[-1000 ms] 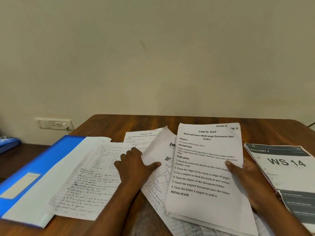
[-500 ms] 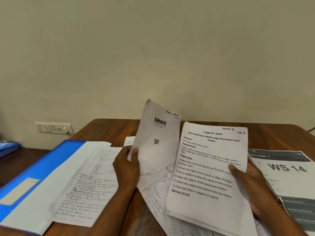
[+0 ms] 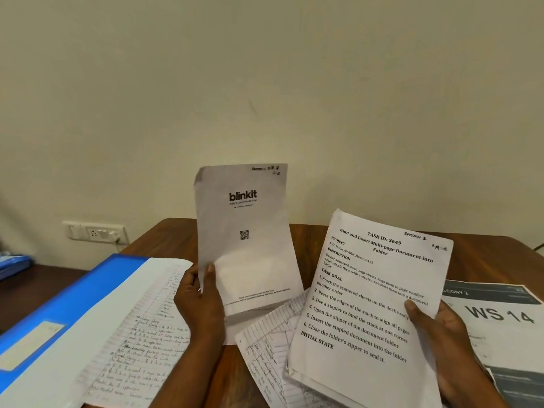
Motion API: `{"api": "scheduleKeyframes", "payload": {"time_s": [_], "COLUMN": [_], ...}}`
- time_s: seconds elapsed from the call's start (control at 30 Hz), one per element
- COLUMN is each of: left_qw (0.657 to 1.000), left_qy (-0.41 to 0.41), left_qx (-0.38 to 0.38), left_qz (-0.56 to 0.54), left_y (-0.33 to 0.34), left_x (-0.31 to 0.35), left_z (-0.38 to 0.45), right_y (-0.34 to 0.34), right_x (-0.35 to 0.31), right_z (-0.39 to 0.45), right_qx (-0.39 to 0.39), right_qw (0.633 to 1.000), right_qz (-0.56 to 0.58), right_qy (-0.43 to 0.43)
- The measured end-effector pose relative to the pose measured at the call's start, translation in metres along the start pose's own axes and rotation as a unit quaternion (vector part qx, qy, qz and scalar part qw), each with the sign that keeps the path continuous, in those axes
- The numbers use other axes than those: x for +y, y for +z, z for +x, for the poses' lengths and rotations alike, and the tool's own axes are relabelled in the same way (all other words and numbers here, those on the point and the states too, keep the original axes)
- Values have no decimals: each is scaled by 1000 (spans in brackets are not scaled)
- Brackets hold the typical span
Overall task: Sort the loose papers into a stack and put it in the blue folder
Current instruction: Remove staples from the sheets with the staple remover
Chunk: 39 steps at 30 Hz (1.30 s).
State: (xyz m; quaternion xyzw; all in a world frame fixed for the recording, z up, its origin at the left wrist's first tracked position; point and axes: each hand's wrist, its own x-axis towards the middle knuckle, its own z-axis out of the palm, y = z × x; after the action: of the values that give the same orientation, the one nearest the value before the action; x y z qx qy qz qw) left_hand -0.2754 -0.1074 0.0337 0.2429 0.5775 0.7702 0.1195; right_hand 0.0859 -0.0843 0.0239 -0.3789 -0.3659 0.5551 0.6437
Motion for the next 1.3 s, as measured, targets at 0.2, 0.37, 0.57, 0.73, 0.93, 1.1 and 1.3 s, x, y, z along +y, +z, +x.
{"api": "scheduleKeyframes", "payload": {"time_s": [0.2,0.37,0.57,0.73,0.93,1.1,1.3], "left_qw": [999,996,982,966,951,931,901], "left_qy": [-34,-44,-85,-121,-131,-144,-164], "left_qx": [2,-74,-170,-229,-281,-334,-401], "left_qz": [-40,-11,3,10,21,22,-3], "left_y": [1,5,11,14,16,16,16], "left_x": [1,-1,-11,-13,-9,-4,2], "left_z": [4,-4,-13,-20,-28,-33,-44], "right_y": [2,1,1,0,-4,-3,0], "right_x": [-3,-9,-14,-13,-10,-8,-6], "right_z": [-2,-2,-7,-6,-4,-4,-3], "right_qx": [13,32,31,28,15,7,-4], "right_qw": [1000,999,999,999,999,999,999], "right_qz": [1,8,21,29,28,31,38], "right_qy": [2,2,3,7,12,9,4]}}
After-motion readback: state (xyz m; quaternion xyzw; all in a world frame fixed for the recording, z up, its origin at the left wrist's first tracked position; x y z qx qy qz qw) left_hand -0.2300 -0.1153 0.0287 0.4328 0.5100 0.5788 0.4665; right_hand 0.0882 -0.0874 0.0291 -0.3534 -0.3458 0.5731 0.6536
